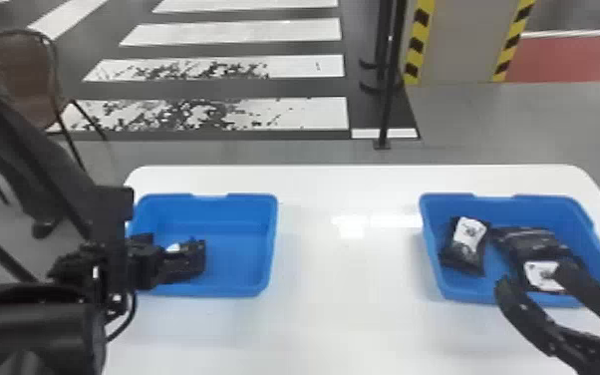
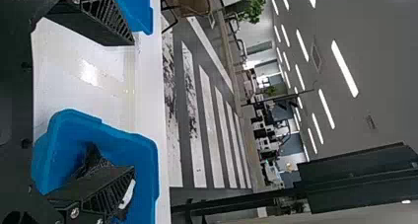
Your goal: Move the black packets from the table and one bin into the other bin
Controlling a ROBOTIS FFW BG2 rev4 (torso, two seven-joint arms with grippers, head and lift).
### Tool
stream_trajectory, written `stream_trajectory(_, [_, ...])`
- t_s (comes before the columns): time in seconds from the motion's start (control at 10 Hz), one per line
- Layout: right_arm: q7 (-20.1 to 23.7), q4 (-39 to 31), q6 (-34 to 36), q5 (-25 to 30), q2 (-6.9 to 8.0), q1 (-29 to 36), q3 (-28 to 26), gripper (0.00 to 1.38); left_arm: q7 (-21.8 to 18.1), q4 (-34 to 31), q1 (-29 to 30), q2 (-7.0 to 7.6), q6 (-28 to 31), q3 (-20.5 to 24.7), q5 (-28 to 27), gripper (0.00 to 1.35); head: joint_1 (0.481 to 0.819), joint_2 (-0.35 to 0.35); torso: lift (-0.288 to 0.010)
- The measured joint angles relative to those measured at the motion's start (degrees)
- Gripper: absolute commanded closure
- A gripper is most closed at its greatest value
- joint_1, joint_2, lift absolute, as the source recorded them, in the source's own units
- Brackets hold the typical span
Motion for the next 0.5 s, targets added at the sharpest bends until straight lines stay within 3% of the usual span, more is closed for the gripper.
stream_trajectory(0.2, [0.1,0.22,0.0,0.01,-0.33,-0.33,0.76,0.13,1.28,0.8,-0.8,0.0,4.86,-0.31,-2.16,0.15,0.695,0.136,-0.11])
stream_trajectory(0.5, [0.18,0.28,0.0,-0.01,-0.48,-0.55,1.08,0.13,1.33,3.79,-1.99,0.39,6.87,-0.32,-4.03,0.15,0.695,0.158,-0.11])
